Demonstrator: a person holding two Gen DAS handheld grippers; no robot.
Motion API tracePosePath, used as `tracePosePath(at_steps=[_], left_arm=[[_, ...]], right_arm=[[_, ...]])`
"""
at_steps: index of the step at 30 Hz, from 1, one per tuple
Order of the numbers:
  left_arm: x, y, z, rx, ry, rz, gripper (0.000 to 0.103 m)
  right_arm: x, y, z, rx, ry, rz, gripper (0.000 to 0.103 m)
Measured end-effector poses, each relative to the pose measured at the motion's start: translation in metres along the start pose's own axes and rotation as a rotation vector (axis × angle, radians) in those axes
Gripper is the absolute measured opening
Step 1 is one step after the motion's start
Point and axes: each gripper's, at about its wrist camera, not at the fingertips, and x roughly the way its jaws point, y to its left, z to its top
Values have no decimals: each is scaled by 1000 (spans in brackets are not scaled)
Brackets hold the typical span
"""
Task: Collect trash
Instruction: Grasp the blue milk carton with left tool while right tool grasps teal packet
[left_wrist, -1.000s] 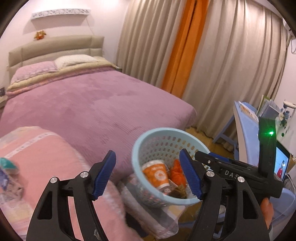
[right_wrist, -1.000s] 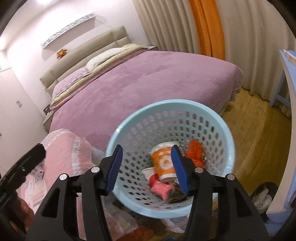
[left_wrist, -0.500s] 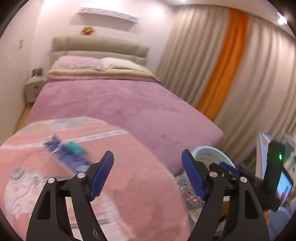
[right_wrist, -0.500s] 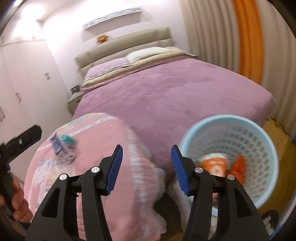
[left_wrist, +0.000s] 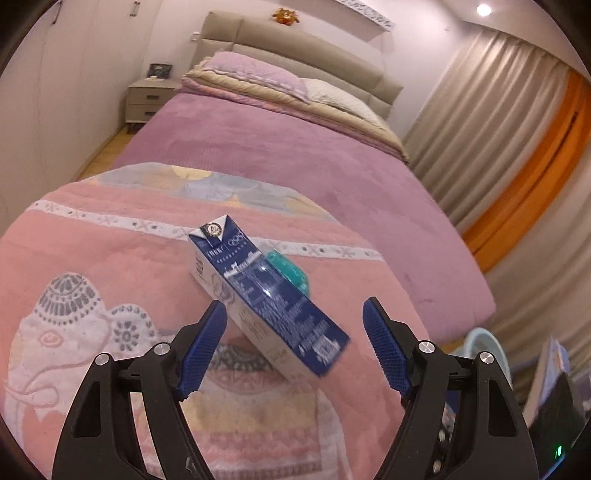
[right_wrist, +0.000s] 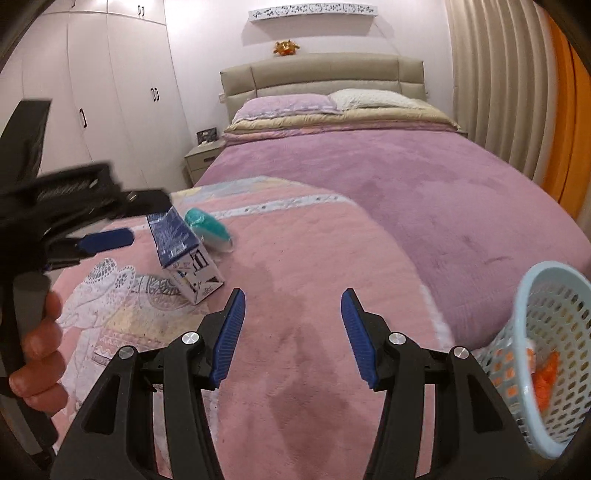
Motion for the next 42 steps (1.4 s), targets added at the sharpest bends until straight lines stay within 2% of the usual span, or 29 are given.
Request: tracePosePath(at_steps=[1, 5, 7, 10, 12, 14, 16, 19, 21, 24, 27, 30, 31, 34, 38, 40, 42], left_arm=[[4, -2, 0, -11, -2, 17, 82], [24, -1, 3, -54, 22, 50, 82], [31, -1, 1, -54, 34, 91, 82], [40, -2, 0, -36, 59, 115, 81], [41, -1, -2, -20, 71, 122, 78], [35, 4, -5, -5, 81, 87, 71], [28, 6, -6, 12, 96, 79, 61], [17, 12, -5, 50, 101, 111, 50], [11, 15, -6, 75, 111, 116, 48], [7, 20, -8, 115, 128, 113, 53], [9, 25, -10, 104, 123, 114, 58], [19, 26, -13, 98, 133, 114, 54], [22, 27, -13, 101, 135, 117, 48], [22, 29, -14, 110, 115, 142, 36], [8, 44, -16, 76, 66, 111, 36], [-2, 53, -16, 72, 27, 129, 36], [-10, 62, -17, 71, -9, 156, 36]], right_arm=[[1, 1, 1, 3, -4, -8, 51], [3, -8, 1, 48, 0, -1, 51], [4, -13, 2, 72, -1, 4, 51], [7, -12, 3, 51, 22, 19, 51], [7, -10, 4, 35, 20, 5, 51], [7, -10, 4, 28, 18, 12, 51], [6, -13, 3, 38, 16, 22, 51], [8, -18, 4, 59, 22, 30, 51], [8, -18, 4, 61, 21, 29, 51], [9, -14, 5, 49, 19, 19, 51], [10, -12, 4, 37, 20, 9, 51], [11, -9, 4, 20, 25, -1, 51], [12, -7, 4, 12, 31, 1, 51], [15, -3, 6, -10, 49, 19, 51], [22, 4, 11, -22, 92, 62, 51], [24, 12, 18, -23, 108, 110, 51], [27, 26, 29, -51, 107, 123, 51]])
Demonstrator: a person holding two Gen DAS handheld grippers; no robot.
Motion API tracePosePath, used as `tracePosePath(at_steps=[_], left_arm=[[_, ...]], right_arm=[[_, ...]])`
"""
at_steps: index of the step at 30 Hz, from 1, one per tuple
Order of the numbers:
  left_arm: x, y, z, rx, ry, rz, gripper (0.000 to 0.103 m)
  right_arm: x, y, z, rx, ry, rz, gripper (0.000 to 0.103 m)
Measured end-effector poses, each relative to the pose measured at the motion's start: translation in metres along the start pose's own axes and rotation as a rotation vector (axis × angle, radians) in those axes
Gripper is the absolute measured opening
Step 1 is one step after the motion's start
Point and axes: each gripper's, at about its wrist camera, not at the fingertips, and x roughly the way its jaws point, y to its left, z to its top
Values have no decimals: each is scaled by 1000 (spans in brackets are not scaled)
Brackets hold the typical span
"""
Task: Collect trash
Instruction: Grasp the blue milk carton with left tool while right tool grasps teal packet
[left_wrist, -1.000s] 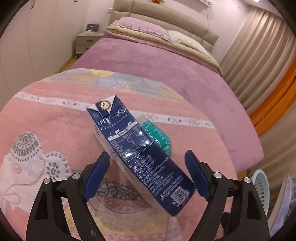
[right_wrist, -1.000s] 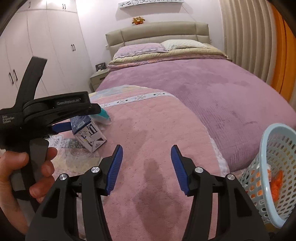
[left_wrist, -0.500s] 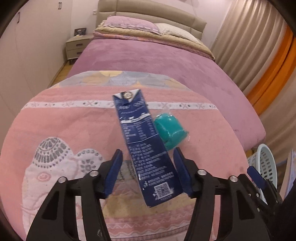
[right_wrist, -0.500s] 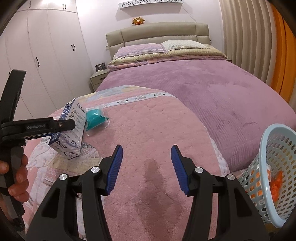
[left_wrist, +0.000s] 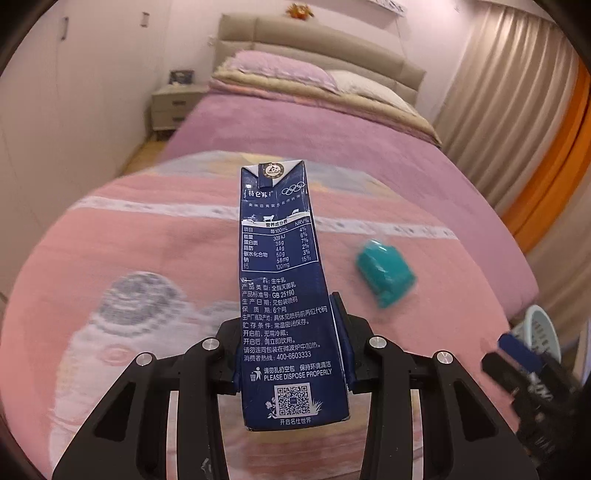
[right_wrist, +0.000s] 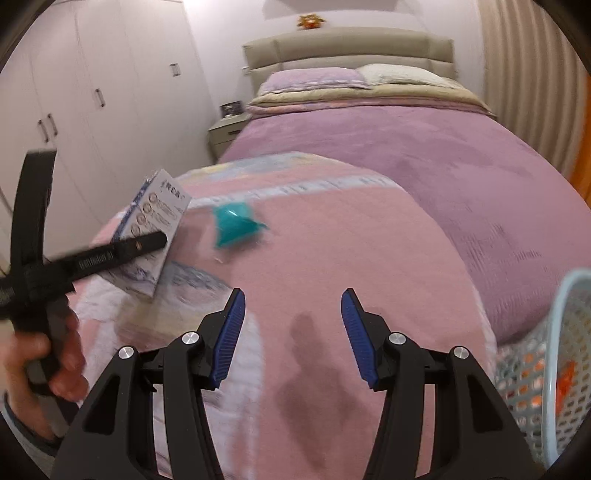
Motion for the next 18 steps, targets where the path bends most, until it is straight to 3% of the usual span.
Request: tracePosePath(at_steps=[6, 10, 18], left_arm=[[2, 14, -4, 9, -44, 61, 36], [8, 19, -6, -11, -45, 5, 36], [9, 23, -6, -33, -52, -19, 37]], right_arm=[[31, 36, 32, -95, 16, -9, 51], [59, 42, 42, -101, 36, -12, 51], [93, 48, 54, -88, 66, -6, 51]])
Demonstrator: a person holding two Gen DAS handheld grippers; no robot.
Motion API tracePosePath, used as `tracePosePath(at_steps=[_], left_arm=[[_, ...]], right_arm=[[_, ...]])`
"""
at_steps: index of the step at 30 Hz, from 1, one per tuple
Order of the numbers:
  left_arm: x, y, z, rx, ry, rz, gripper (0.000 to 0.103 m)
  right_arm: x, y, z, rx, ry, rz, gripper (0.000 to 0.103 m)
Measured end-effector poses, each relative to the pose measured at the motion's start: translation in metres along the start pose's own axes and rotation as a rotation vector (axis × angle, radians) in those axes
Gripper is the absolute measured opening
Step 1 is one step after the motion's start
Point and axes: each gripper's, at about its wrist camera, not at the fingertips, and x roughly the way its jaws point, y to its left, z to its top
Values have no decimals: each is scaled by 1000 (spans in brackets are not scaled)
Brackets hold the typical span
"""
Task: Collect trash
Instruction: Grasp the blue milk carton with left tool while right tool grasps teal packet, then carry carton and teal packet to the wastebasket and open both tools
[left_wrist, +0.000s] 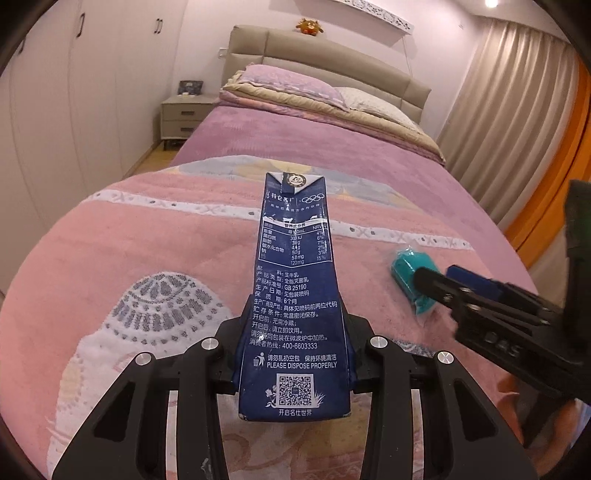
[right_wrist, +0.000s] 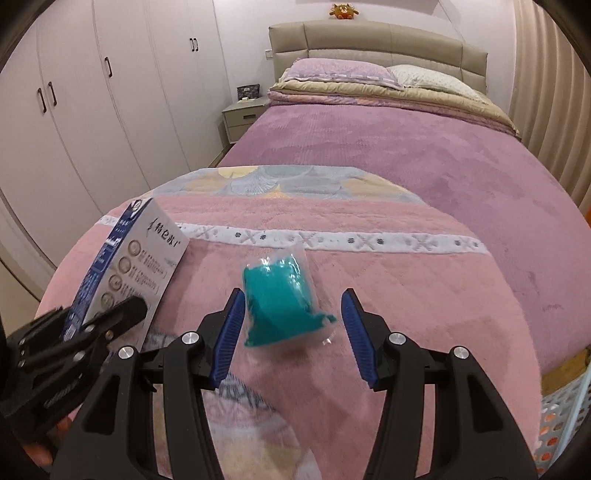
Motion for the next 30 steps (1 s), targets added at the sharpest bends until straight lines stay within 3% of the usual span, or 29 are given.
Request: tracePosePath(at_steps=[7, 10, 16, 25, 30], left_arm=[[-2, -10, -4, 61, -13, 54, 37], [-5, -15, -6, 90, -26, 73, 37], [-16, -34, -10, 144, -62, 62, 36], [-52, -114, -18, 252, -64, -149, 36], [-69, -171, -23, 321, -74, -244, 36]], right_arm=[[8, 5, 2, -29, 19, -5, 50], [6, 5, 0, -23, 7, 6, 41], [-22, -10, -15, 36, -58, 16, 38], [-119, -80, -53, 193, -177, -14, 37], [-179, -119, -72, 262, -271, -75, 37]])
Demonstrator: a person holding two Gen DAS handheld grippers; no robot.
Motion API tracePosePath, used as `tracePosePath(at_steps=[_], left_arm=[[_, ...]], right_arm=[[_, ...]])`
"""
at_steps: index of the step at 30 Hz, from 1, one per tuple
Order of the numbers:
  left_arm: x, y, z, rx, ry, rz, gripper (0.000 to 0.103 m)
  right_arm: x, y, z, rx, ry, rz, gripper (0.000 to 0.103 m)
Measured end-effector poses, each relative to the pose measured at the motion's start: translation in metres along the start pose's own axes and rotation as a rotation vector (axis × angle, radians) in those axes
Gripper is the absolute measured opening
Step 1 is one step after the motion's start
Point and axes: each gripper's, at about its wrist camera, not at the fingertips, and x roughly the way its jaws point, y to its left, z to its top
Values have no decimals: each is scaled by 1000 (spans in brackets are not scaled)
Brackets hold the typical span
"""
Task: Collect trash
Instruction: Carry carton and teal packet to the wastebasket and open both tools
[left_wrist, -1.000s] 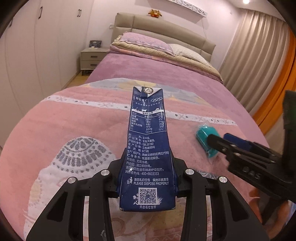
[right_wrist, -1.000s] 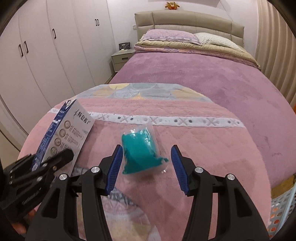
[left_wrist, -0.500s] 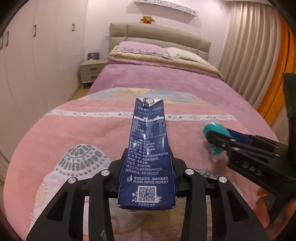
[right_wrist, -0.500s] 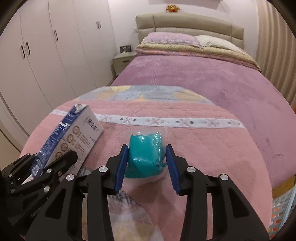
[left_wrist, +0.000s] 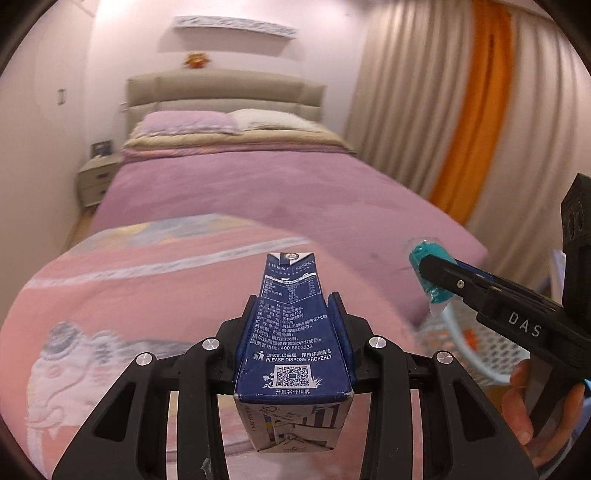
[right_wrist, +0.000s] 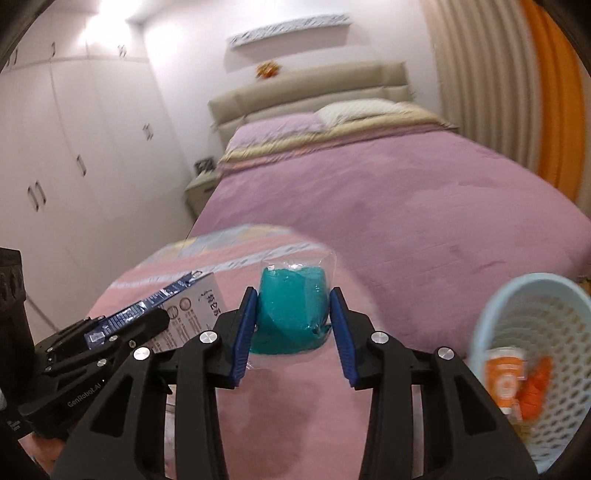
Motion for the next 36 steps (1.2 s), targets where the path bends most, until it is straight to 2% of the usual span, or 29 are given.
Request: tracePosePath(at_steps=[8, 12, 18, 26, 27, 28, 30, 36], left_arm=[[3, -98, 18, 123, -38, -158, 36], [17, -156, 19, 212, -36, -219, 36], [56, -202, 11, 249, 28, -289, 36], [100, -227, -1, 248, 119, -339, 37], [103, -228, -2, 246, 123, -337, 39], [105, -226, -2, 245, 128, -337, 49], [106, -222, -5, 234, 129, -344, 55], [95, -204, -11, 216, 127, -355, 56]], right_arm=[[-71, -76, 0, 108, -120, -140, 36], [-87, -115, -6, 189, -125, -195, 36], [-99, -178, -13, 326, -84, -274, 36], [-94, -233, -36, 437, 8, -344, 40], [-93, -239, -40, 454, 19, -348, 42], [-92, -244, -44, 469, 27, -344, 44], [-89, -252, -51, 494, 39, -325, 44], [-88, -252, -57, 487, 48, -314, 45]])
